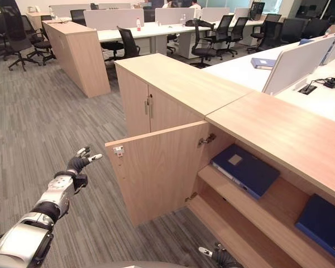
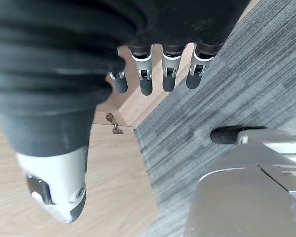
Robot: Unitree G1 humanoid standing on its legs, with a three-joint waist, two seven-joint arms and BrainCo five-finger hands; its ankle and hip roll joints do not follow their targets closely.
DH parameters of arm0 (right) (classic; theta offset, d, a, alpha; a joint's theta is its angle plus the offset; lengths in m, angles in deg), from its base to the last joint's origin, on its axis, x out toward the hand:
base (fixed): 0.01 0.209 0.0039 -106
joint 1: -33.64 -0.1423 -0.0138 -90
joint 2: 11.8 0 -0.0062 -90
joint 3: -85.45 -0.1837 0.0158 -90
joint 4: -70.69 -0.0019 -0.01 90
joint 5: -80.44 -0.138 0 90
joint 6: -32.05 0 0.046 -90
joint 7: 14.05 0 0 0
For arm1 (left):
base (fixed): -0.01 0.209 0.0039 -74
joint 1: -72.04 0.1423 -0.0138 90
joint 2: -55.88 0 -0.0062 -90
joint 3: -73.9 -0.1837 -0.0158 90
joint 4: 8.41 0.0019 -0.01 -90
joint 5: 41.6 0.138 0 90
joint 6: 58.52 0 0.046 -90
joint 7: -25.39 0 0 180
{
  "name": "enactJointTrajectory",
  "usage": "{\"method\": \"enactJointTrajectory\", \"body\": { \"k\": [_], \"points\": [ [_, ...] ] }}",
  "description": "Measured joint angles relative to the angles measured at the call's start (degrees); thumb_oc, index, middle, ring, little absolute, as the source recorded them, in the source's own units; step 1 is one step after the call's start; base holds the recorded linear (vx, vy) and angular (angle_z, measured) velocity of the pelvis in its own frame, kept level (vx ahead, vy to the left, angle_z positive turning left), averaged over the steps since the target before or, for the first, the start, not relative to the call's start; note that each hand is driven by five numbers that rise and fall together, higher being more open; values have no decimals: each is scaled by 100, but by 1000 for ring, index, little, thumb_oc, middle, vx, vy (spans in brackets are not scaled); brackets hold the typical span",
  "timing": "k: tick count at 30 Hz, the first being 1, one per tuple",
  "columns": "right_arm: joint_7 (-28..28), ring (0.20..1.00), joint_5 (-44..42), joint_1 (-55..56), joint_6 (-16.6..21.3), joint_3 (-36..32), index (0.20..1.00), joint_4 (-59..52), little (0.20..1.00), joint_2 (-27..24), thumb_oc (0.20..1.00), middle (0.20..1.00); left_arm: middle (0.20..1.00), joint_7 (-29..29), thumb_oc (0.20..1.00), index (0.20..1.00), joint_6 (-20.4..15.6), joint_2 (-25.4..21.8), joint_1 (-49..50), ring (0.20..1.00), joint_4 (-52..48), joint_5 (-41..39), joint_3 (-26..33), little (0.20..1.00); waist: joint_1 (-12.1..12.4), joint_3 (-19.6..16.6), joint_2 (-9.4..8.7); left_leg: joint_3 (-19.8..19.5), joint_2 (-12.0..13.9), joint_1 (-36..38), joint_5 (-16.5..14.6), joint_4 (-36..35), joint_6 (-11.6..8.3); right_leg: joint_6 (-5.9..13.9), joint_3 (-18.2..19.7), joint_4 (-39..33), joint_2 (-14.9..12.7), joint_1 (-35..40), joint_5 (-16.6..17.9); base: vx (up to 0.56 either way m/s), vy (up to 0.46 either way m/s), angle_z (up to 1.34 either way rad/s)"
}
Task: Put the empty folder in the office cabinet
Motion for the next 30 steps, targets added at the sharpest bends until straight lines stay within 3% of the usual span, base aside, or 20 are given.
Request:
{"method": "enactJointTrajectory", "body": {
  "k": [10, 21, 27, 30],
  "points": [
    [-4, 1000, 9, -3, -6, 210, 1000, -3, 1000, 67, 1000, 1000, 1000, -82, 1000, 1000, 4, 677, 14, 1000, 26, -189, -228, 1000, -103, 133, -77, 77, -4, 4, -4, 0, 8, 41, 52, -4, 0, -44, 14, 0, -3, -4],
    [-4, 1000, 188, -14, -6, 223, 1000, -7, 1000, 71, 1000, 1000, 1000, 20, 1000, 1000, 8, 654, 80, 1000, -86, -72, -843, 1000, 38, 168, -76, 49, -13, 10, -4, 1, 10, 30, 18, -5, -20, 13, 22, -11, -4, 2],
    [-3, 1000, 179, -32, -7, 220, 1000, -47, 1000, 69, 1000, 1000, 1000, 133, 1000, 1000, 52, 432, 747, 1000, -1269, -46, -1109, 1000, 174, 291, -40, -33, -26, -4, -1, 1, 15, 14, -38, -9, -46, 50, 33, -33, -3, 5],
    [30, 1000, 175, -5, -20, 204, 1000, -362, 1000, 57, 1000, 1000, 1000, 556, 1000, 1000, 63, 46, 1575, 1000, -2456, 61, -1280, 1000, 252, 353, 57, -96, -49, 1, -1, 1, 17, 13, -119, -20, -68, 87, 34, -51, 6, 10]
  ]
}}
